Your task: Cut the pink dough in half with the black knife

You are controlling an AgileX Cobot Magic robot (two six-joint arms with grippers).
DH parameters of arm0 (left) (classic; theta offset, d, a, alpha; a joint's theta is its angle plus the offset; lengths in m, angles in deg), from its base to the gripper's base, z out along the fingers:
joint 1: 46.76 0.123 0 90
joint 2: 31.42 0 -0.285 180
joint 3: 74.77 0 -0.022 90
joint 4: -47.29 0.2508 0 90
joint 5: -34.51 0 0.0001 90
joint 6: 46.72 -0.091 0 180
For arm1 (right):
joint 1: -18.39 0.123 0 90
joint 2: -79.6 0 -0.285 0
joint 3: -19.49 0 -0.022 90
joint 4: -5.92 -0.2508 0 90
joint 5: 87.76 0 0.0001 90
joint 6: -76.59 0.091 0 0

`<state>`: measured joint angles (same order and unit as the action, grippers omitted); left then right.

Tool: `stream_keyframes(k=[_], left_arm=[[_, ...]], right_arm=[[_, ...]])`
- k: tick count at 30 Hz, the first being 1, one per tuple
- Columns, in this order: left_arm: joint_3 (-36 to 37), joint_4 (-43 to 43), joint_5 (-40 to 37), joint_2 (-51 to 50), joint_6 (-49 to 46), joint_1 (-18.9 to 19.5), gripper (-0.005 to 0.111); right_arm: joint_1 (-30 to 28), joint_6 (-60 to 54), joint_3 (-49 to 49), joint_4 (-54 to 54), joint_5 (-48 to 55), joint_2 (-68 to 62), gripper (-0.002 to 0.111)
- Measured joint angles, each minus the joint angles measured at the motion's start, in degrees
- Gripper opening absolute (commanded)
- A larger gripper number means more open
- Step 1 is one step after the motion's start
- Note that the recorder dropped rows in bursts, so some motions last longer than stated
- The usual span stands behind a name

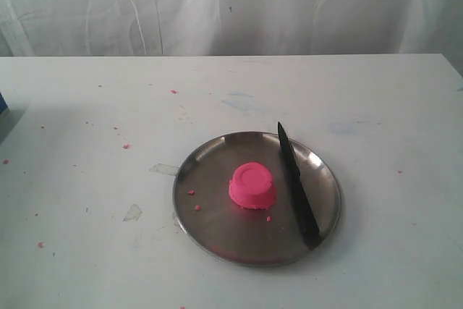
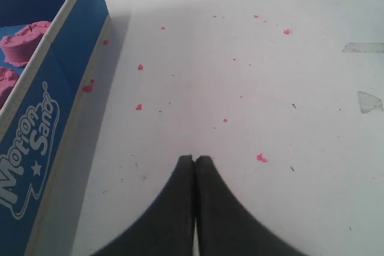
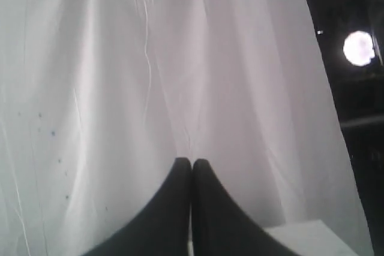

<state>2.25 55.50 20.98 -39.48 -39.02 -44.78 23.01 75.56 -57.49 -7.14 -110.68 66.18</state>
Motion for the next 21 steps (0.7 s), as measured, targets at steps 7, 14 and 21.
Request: stream_keyframes(k=[7,14,21], left_arm=[[0.00,0.00,0.00,0.00,0.00,0.00,0.000],[0.00,0.00,0.00,0.00,0.00,0.00,0.000],[0.00,0.00,0.00,0.00,0.00,0.00,0.000]], right_arm=[[0.00,0.00,2.83,-1.17,2.41,-20.55,0.000],[0.00,-1.21,21.03,-0.75,27.33,-44.12,0.000],[0.00,-11.74,38.16,-0.22,53.44,-55.98,0.000]])
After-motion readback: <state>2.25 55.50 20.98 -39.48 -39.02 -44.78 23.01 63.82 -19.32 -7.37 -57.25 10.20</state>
